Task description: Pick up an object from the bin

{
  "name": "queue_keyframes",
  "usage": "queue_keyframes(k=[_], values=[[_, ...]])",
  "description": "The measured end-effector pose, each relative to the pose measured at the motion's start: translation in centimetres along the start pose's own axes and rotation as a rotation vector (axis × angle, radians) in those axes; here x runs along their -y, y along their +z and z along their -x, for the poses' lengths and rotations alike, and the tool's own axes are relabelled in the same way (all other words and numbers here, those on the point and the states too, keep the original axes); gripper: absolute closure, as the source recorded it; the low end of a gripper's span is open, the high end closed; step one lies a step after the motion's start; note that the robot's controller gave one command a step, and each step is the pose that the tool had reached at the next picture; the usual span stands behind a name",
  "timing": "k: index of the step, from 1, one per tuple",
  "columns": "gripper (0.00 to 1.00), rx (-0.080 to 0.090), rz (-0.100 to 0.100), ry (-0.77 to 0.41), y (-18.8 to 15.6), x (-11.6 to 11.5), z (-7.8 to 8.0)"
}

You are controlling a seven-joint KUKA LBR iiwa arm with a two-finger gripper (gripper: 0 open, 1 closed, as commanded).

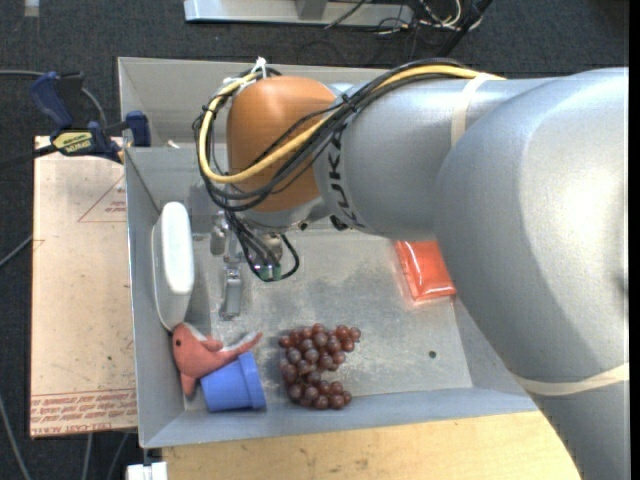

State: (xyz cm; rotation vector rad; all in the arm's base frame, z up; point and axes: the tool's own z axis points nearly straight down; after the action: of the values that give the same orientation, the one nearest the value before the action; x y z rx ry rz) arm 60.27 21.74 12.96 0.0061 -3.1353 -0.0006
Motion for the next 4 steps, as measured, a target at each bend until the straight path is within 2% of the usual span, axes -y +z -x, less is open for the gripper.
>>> queue_keyframes(k=[1, 2, 3, 4], values=[[0.0, 0.007, 0.002, 0.003, -0.5, 0.1, 0.2], [0.0, 0.006, 0.001, -0.1, 2.4, 5.0, -3.6], [0.0, 0.007, 0.002, -0.24, 2.0, 10.6, -4.3], [0.0, 0.009, 0.002, -0.408, 2.0, 12.6, -6.3]])
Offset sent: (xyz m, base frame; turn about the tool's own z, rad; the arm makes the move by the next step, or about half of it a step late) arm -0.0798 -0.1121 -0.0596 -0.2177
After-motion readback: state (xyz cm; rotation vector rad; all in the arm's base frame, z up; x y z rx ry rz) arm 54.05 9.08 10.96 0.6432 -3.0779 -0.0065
